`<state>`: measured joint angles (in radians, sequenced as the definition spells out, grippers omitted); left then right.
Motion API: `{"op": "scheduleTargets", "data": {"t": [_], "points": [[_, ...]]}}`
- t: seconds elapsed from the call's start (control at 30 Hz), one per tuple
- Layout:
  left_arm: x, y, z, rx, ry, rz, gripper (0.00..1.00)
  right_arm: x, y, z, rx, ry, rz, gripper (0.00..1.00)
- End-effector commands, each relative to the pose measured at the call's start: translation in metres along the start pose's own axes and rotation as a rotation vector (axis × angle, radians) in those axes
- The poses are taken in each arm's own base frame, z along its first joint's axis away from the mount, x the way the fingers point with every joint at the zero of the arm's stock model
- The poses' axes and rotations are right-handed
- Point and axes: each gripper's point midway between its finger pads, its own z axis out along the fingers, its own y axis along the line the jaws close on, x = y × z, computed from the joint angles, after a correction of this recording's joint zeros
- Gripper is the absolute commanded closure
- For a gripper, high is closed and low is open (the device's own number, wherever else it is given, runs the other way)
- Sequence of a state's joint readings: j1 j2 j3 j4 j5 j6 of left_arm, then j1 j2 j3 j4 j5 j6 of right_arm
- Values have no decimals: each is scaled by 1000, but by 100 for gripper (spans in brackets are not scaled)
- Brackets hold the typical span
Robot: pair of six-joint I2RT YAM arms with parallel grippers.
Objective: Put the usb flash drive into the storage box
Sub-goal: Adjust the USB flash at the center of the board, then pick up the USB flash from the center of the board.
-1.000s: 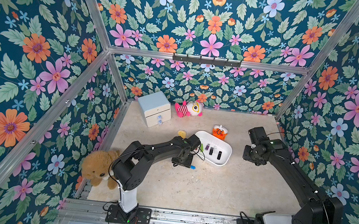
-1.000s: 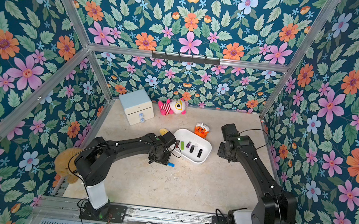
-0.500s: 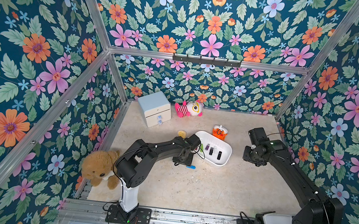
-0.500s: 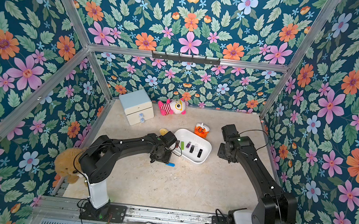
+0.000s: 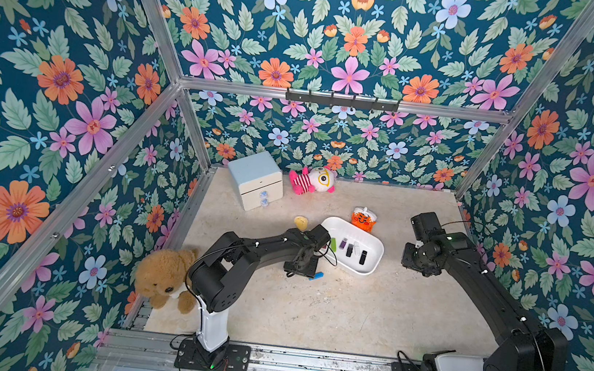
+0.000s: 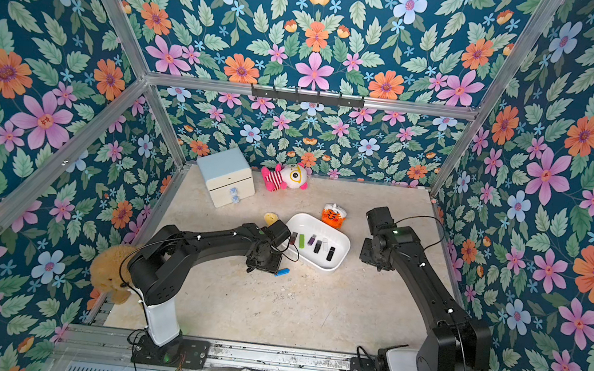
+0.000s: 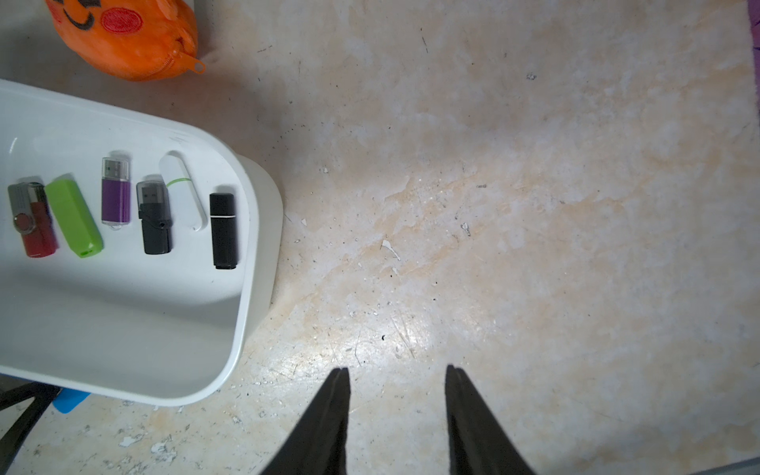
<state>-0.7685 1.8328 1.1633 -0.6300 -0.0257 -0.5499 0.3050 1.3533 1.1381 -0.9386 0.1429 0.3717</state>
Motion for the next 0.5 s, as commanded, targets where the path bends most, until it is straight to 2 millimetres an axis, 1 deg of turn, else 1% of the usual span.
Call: {"op": "scheduleTargets", "data": {"t": [0.0, 0.1, 0.23, 0.37, 0.47], "points": [[3, -4, -7, 20, 7, -1, 40, -1, -1, -2, 4, -8, -1, 58], [3, -7, -12, 26, 5, 6, 40, -2, 0, -3, 2, -8, -1, 58], [-2, -8, -21, 26, -7, 12, 39, -2, -1, -3, 4, -9, -2, 58], [-9, -24, -32, 75, -9, 48, 37, -1, -1, -1, 6, -2, -2, 58], [-5, -39, -33, 92, 19, 95, 35, -1, -1, -1, 6, -3, 0, 58]]}}
